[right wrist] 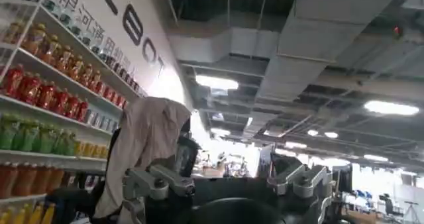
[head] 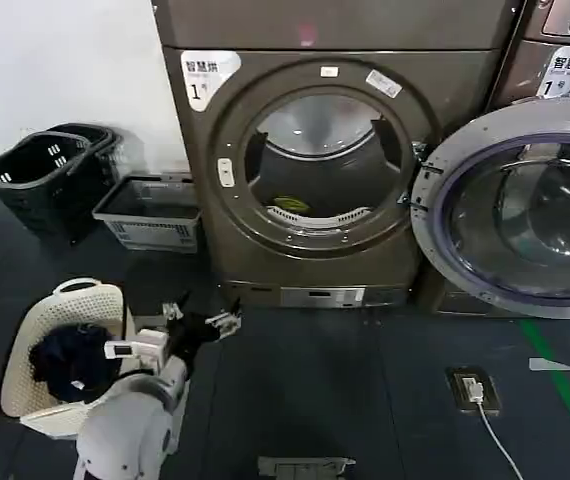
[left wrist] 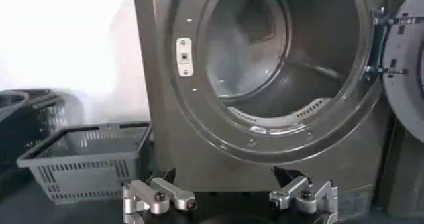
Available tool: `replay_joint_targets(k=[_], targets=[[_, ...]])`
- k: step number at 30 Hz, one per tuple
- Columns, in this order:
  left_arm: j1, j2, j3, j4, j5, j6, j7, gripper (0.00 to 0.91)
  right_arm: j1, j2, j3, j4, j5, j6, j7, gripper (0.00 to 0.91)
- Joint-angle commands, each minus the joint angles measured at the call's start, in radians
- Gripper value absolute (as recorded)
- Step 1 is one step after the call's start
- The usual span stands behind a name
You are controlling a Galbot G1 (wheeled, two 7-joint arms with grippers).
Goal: Grasp the clothes from the dryer.
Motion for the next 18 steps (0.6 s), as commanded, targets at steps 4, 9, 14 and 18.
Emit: replay_joint_targets(k=[4, 9, 14, 18], targets=[[-0.004, 0.0, 0.001, 0.004, -0.001, 0.049, 0.001, 0.907, 0.0, -0.001, -0.002, -0.001, 0.002, 0.002, 0.005, 0.907], [-0.009, -0.005, 0.007, 0.01, 0.0, 0.049, 0.005, 0.907, 0.0, -0.002, 0.001, -0.007, 0.003, 0.004, 0.005, 0.907], [-0.011, -0.006, 0.012, 0.012, 0.003, 0.049, 0.008, 0.907, -0.002, 0.001, 0.003, -0.012, 0.003, 0.006, 0.005, 0.907], [-0.007, -0.011, 0.016, 0.014, 0.007, 0.049, 0.007, 0.907, -0.001, 0.001, 0.003, -0.019, 0.003, 0.006, 0.006, 0.907]])
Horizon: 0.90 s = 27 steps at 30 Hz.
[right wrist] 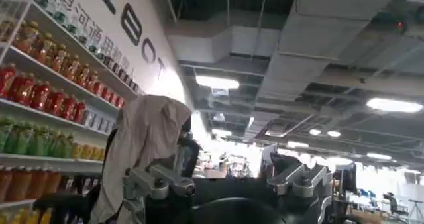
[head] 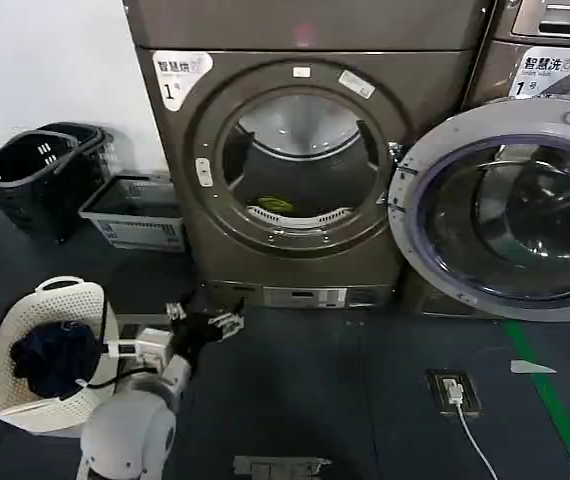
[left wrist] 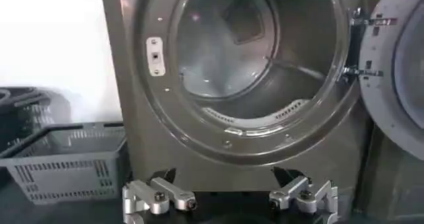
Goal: Grasp the clothes from the dryer.
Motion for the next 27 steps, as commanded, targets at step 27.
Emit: replay_joint_targets(k=[27], targets=[[0.013, 0.003, -0.006, -0.006, 0.004, 0.049, 0.003, 0.907, 0.001, 0.011, 0.005, -0.014, 0.002, 0.021, 0.002, 0.907]])
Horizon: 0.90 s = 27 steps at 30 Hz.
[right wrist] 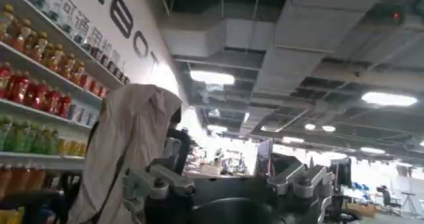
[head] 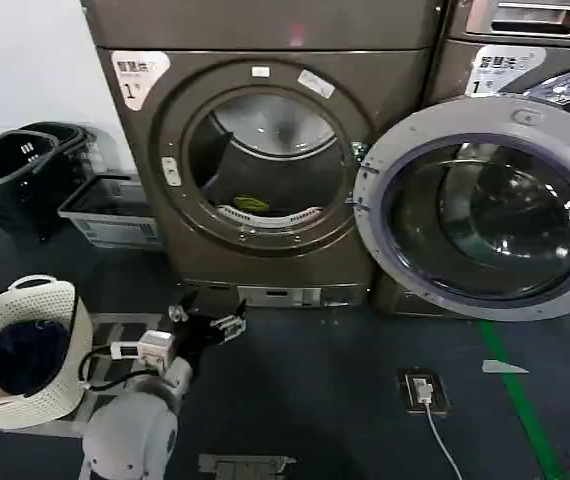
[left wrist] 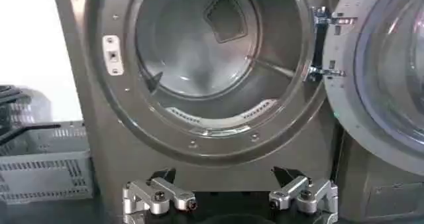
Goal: Grasp the clothes from the dryer.
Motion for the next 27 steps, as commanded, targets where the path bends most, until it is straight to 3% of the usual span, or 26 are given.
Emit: replay_joint_targets(k=[1, 19, 27], targets=[[-0.001, 0.0, 0.0, 0.001, 0.001, 0.049, 0.001, 0.907, -0.001, 0.001, 0.0, 0.0, 0.0, 0.003, 0.001, 0.907], [-0.008, -0.002, 0.001, 0.002, -0.002, 0.049, -0.002, 0.907, 0.002, 0.003, 0.002, -0.01, 0.005, 0.034, 0.03, 0.907], [-0.009, -0.002, -0.006, 0.003, -0.004, 0.049, -0.005, 0.907, 0.002, -0.003, 0.011, -0.007, 0.068, 0.065, 0.037, 0.907]])
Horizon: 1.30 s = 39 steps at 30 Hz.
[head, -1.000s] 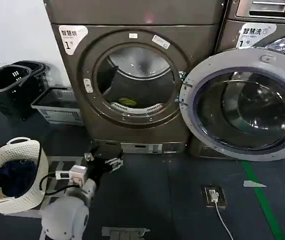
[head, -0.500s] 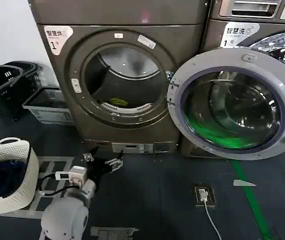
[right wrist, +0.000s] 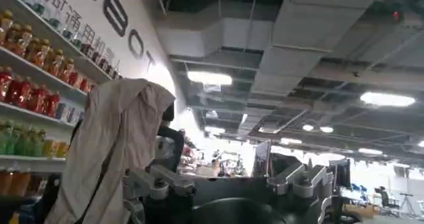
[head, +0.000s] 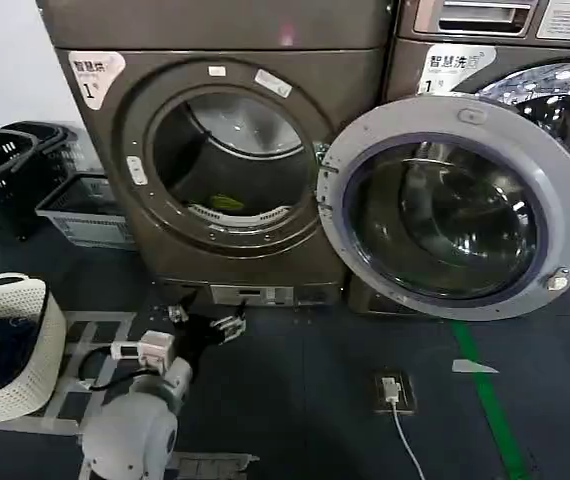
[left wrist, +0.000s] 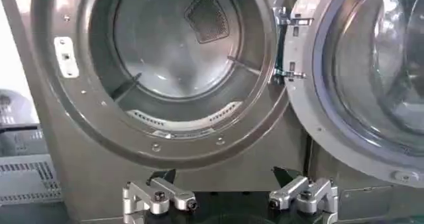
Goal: Grasp the clothes from the dryer.
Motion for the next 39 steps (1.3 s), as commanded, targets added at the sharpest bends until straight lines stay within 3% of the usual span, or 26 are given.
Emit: replay_joint_targets(k=[1, 39], targets=[[-0.002, 0.001, -0.003, 0.001, -0.002, 0.049, -0.001, 0.907, -0.001, 0.0, 0.002, 0.001, 0.026, 0.015, 0.005, 0.907], [-0.003, 0.003, -0.006, 0.004, -0.002, 0.049, -0.012, 0.907, 0.007, 0.012, -0.001, 0.009, 0.039, 0.007, 0.007, 0.907]])
